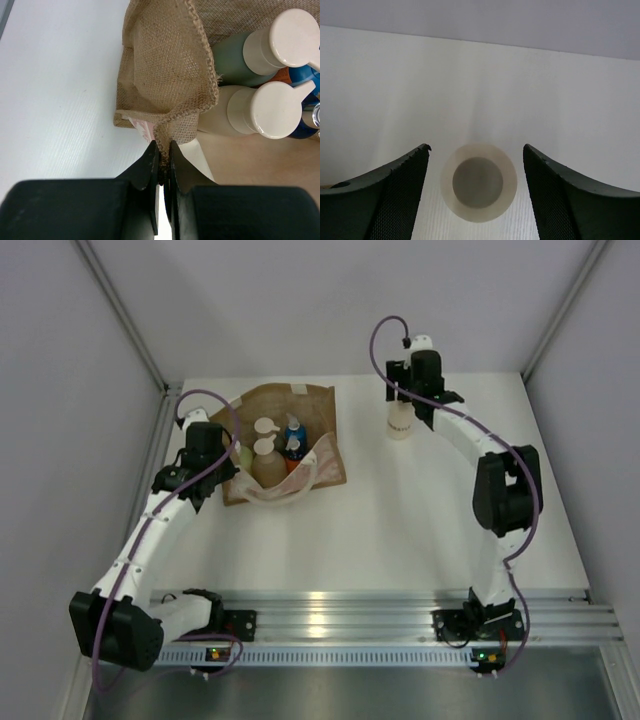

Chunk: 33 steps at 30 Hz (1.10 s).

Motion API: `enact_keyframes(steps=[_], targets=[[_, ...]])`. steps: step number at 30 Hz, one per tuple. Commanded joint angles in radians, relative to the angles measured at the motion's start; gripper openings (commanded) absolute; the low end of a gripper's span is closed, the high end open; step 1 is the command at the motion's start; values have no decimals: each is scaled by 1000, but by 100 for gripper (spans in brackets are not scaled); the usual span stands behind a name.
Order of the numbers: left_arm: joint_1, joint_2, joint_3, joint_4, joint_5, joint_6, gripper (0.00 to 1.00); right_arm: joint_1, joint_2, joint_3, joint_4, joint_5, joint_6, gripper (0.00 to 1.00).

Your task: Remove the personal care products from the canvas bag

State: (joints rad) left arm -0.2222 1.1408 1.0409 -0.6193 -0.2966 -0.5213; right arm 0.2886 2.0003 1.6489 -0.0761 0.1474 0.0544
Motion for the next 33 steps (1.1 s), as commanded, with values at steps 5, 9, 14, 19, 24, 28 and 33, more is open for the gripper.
enact_keyframes(steps=[5, 9, 14, 19, 24, 28, 33], targets=[[1, -18, 13, -66, 13, 18, 0, -5, -170, 15, 15, -60, 10, 75], [1, -27, 10, -66, 13, 18, 0, 88, -236, 135, -89, -104, 41, 72], [1, -38, 7, -66, -9, 17, 0, 334, -262, 251, -310, -40, 128, 69], [1, -61, -1, -66, -13, 4, 0, 589, -210, 374, -435, 133, 289, 60], [1, -65, -7, -74, 17, -29, 0, 681, -95, 474, -542, 204, 389, 57], [1, -58, 8, -108, -6, -62, 0, 679, 17, 610, -705, 270, 450, 56], [1, -61, 2, -108, 2, -83, 0, 679, 52, 591, -767, 360, 495, 56]])
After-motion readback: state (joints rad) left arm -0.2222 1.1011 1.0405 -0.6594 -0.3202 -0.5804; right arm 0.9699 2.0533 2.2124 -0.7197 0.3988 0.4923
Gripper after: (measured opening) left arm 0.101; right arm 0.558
